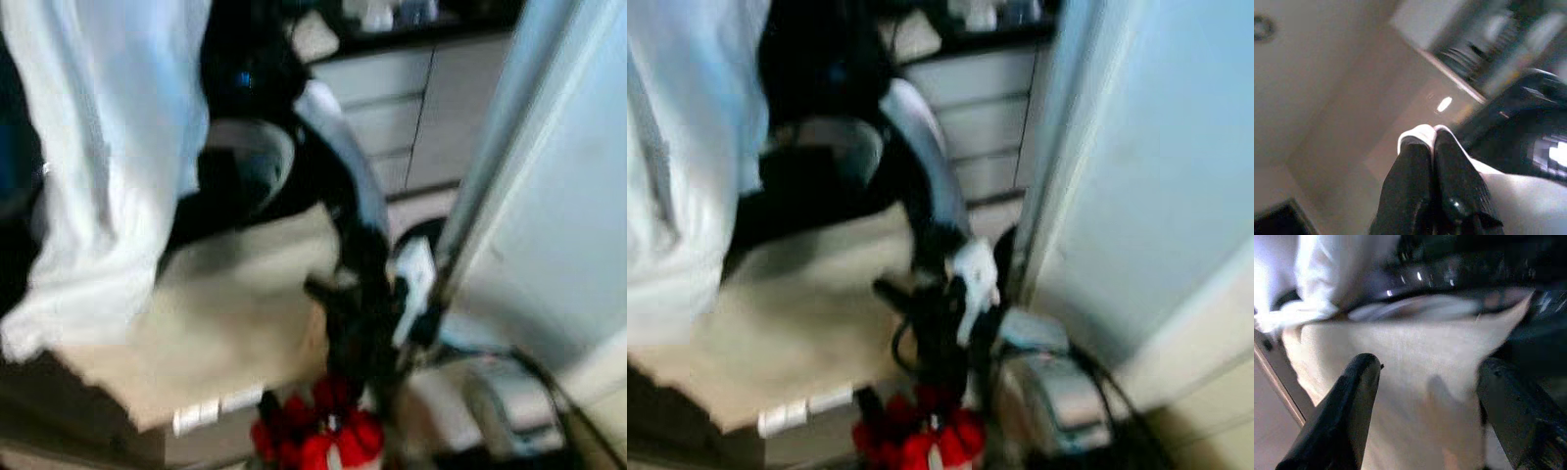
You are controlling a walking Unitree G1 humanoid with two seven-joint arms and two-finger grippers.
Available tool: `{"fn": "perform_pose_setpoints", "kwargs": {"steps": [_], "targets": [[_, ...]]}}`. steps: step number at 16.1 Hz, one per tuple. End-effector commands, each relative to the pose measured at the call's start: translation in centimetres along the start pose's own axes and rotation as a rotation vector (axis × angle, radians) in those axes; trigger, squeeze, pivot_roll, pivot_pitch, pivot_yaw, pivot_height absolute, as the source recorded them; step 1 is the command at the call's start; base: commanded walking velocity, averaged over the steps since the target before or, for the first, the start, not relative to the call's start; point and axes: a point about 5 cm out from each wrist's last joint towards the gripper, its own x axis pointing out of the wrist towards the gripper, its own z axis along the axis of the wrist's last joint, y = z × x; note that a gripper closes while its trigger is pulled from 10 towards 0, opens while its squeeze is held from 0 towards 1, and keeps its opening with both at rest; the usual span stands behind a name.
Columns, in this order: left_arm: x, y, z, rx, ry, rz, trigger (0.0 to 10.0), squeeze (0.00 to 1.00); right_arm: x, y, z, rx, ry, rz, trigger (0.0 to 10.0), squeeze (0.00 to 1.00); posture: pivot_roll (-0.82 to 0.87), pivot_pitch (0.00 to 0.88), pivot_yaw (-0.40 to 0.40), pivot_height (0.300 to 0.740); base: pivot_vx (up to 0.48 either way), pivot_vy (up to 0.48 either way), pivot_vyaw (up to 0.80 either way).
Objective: Clothes washing
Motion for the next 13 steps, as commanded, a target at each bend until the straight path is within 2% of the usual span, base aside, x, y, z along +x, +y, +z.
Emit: {"fn": "perform_pose_setpoints", "kwargs": {"steps": [1, 5, 6, 7, 8, 9, 11, 13], "targets": [[-0.3, -1.6, -1.6, 0.054, 0.043, -0.045, 0.0, 0.00, -0.5, 0.1, 1.0, -0.001, -0.015, 0.017, 10.0, 0.00, -0.15, 0.000, 0.144, 0.736, 0.000, 0.000, 0.00], [-1.8, -5.9, -6.7, 0.174, 0.171, -0.180, 0.0, 0.00, -0.7, 0.2, 3.2, 0.004, -0.065, -0.008, 10.0, 0.00, -0.21, 0.000, 0.157, 0.736, 0.000, 0.000, 0.00], [-2.9, -7.7, -9.1, 0.179, 0.251, -0.243, 0.0, 0.00, -0.9, 0.3, 4.0, 0.011, -0.085, -0.018, 10.0, 0.00, -0.23, 0.000, 0.151, 0.736, 0.000, 0.000, 0.00], [-3.6, -8.5, -10.8, 0.174, 0.314, -0.268, 10.0, 0.00, -1.1, 0.4, 4.7, 0.018, -0.098, -0.014, 10.0, 0.00, -0.23, 0.000, 0.144, 0.736, 0.000, 0.000, 0.00], [-4.2, -8.8, -12.0, 0.159, 0.372, -0.285, 10.0, 0.00, -1.0, 0.6, 5.2, 0.021, -0.109, -0.001, 10.0, 0.00, -0.23, 0.000, 0.139, 0.736, 0.000, 0.000, 0.00], [-4.5, -8.6, -13.0, 0.132, 0.417, -0.260, 10.0, 1.00, -1.1, 0.7, 5.7, 0.033, -0.121, 0.022, 10.0, 0.00, -0.23, 0.000, 0.127, 0.736, 0.000, 0.000, 0.00], [-5.5, -9.7, -14.4, 0.051, 0.498, -0.342, 10.0, 1.00, -1.4, 0.3, 5.9, 0.043, -0.092, 0.048, 10.0, 0.00, -0.22, 0.000, 0.117, 0.736, 0.000, 0.000, 0.00], [-6.1, -11.2, -14.6, -0.108, 0.530, -0.397, 10.0, 1.00, -1.2, -0.1, 5.6, 0.050, -0.067, 0.046, 10.0, 0.00, -0.21, 0.000, 0.098, 0.736, 0.000, 0.000, 0.00]]}}
